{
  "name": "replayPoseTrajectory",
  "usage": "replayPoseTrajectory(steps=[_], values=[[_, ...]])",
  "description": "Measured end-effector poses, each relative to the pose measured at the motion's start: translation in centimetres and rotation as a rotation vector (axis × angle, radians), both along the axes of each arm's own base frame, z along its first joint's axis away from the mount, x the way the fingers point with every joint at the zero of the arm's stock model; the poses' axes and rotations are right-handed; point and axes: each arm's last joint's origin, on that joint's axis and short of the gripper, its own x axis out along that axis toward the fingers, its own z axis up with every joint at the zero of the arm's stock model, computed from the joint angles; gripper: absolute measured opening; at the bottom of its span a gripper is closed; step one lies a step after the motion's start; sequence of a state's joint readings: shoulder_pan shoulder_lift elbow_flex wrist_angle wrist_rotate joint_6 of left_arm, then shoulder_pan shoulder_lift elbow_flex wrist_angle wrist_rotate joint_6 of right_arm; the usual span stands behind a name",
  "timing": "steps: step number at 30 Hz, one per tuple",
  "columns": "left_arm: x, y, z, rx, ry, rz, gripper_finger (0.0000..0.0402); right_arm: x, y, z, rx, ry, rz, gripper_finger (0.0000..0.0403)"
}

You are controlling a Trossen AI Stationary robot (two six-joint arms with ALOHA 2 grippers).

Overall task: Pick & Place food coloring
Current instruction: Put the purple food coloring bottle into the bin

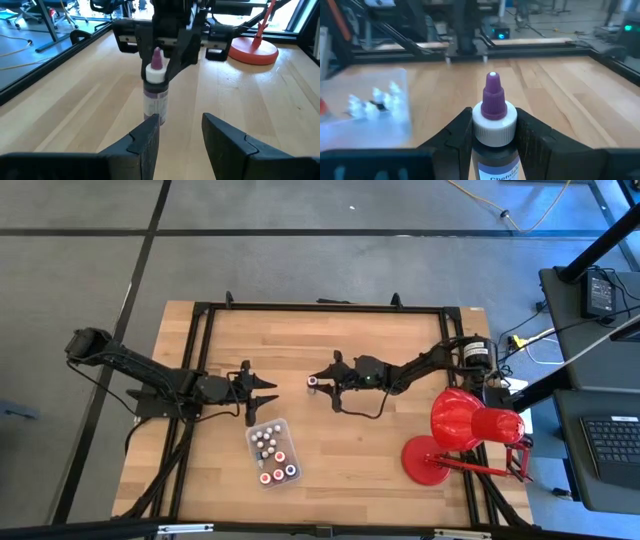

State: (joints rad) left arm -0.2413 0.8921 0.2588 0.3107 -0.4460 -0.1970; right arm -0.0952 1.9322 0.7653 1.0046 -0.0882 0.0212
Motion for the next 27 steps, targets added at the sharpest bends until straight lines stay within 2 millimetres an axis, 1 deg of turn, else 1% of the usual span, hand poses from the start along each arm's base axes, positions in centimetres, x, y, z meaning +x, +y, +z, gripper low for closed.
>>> replayPoseTrajectory(steps=[3, 9, 13, 22, 27], values=[[0.0, 0.0, 0.0, 0.000, 0.000, 0.000, 0.0143, -0.3, 0.0, -1.2, -0.006, 0.031, -0.025, 0.0125], [0.0, 0.0, 0.0, 0.000, 0.000, 0.000, 0.0143, -0.3, -0.1, -2.2, -0.029, 0.046, -0.029, 0.0125], [0.0, 0.0, 0.0, 0.000, 0.000, 0.000, 0.0144, -0.3, -0.1, -2.3, -0.048, 0.045, -0.034, 0.0129], [0.0, 0.0, 0.0, 0.001, 0.000, 0.001, 0.0144, -0.3, -0.1, -2.5, -0.055, 0.067, -0.031, 0.0168], [0.0, 0.0, 0.0, 0.001, 0.000, 0.001, 0.0143, -0.3, -0.1, -2.3, -0.048, 0.048, -0.027, 0.0186]])
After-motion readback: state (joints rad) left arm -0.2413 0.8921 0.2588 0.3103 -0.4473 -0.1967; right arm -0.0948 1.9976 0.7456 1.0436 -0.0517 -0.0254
